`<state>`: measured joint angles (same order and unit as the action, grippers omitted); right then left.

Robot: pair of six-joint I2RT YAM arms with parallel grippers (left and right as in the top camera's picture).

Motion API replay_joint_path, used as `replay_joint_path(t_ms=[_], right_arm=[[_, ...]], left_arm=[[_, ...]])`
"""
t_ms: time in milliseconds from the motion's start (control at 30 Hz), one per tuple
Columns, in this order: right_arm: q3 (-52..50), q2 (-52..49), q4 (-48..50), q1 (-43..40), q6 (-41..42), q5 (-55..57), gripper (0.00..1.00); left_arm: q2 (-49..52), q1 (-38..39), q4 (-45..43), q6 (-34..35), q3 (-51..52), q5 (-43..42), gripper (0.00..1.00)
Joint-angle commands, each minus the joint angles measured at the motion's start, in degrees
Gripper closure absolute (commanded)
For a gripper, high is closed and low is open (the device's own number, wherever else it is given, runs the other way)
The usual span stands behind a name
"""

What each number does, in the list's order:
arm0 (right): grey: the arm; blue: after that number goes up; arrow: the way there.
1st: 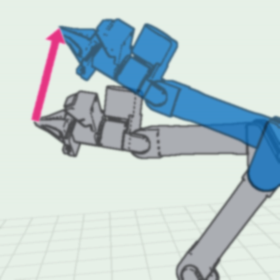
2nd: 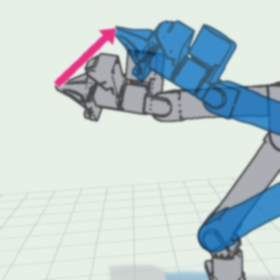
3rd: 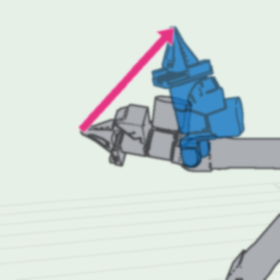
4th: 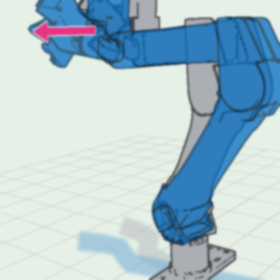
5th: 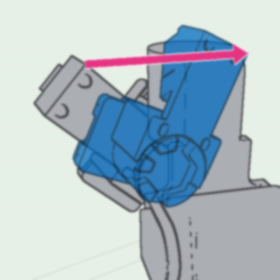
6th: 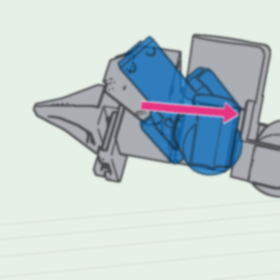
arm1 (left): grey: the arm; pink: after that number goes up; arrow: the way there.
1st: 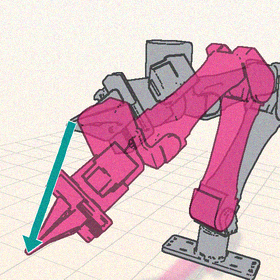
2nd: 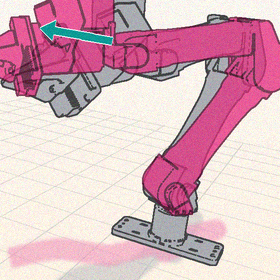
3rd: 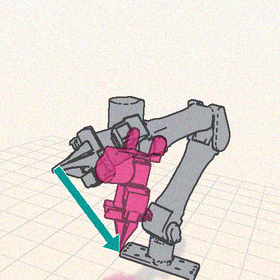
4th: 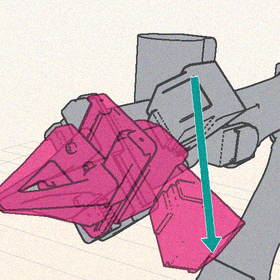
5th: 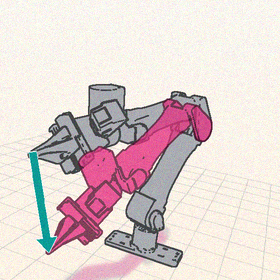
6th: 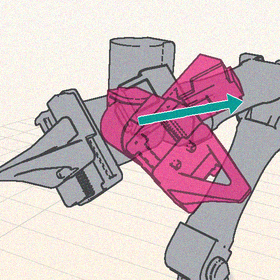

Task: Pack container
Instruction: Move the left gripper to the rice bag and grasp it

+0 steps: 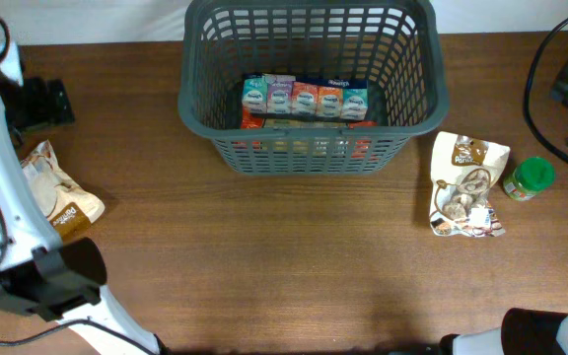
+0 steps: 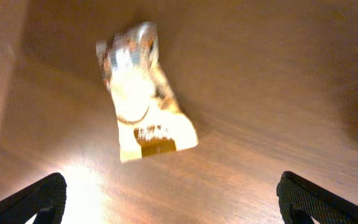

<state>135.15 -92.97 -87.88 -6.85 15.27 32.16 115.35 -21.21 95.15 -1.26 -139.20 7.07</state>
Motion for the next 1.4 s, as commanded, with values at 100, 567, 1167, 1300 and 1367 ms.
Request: replay_joint_path(t_ms=[100,567,1167,1300,1367], right_arm=[[0.1,0.0,0.1,0.3,0.7,1.5,0.01],[0.1,0.0,0.2,0.3,0.7,1.5,0.01],[0.1,0.0,0.1,0.3,0.7,1.5,0.01],[0.1,0.0,0.1,0.3,0.7,1.5,0.01],[0.1,0.0,0.1,0.3,0.7,1.5,0.01]], left_arm=[[4.3,-6.6,-12.0,8.3,19.3,-3.1,0.01],[6.5,-14.8,-33.1,1.2,39.7,-8.0,0.01],[6.6,-15.0,-44.9,0.7,46.8,-7.6,0.00],[6.6,-15.0,-45.5,0.8,47.0,-5.5,0.00],[6.8,-15.3,-45.6,0.8,47.2,-5.2,0.00]])
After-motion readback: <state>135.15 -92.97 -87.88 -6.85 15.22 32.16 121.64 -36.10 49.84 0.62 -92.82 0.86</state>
